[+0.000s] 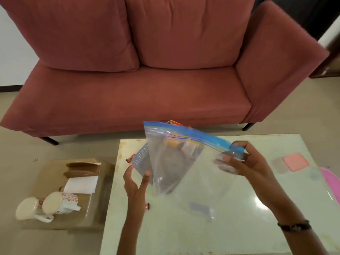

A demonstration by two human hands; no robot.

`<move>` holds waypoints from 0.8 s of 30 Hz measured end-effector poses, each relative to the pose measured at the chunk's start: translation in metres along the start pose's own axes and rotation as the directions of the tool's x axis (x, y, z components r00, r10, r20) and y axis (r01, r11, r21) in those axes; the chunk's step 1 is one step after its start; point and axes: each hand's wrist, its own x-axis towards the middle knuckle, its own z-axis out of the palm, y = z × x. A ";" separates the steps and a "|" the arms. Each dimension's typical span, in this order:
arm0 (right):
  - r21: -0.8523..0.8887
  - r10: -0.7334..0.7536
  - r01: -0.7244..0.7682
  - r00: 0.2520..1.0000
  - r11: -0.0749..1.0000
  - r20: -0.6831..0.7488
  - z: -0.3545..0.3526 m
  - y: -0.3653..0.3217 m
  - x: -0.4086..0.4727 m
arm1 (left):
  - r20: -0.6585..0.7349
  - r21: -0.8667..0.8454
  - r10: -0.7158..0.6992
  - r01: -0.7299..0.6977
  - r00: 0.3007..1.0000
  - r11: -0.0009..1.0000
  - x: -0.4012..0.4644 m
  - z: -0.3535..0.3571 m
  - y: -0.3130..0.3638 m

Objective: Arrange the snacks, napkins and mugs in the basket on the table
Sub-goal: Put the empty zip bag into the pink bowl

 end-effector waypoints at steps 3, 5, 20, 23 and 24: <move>0.123 0.054 -0.046 0.997 0.991 -0.059 -0.027 -0.001 0.002 | 0.390 0.018 -0.049 0.045 0.920 0.999 -0.005 0.007 -0.002; 0.142 0.097 -0.080 0.989 0.987 -0.116 -0.041 0.008 0.002 | 0.555 0.019 -0.079 0.082 0.828 0.996 -0.013 0.022 0.000; -0.008 0.488 -0.490 0.866 0.871 0.106 -0.231 0.092 -0.091 | 0.690 0.119 -0.276 0.272 0.669 0.955 -0.099 0.220 -0.021; -0.030 0.503 -0.503 0.864 0.864 -0.018 -0.301 0.105 -0.090 | 0.736 0.277 -0.377 0.257 0.562 0.926 -0.126 0.288 -0.039; -0.042 0.511 -0.513 0.858 0.858 -0.043 -0.324 0.109 -0.091 | 0.741 0.311 -0.400 0.252 0.539 0.916 -0.138 0.313 -0.045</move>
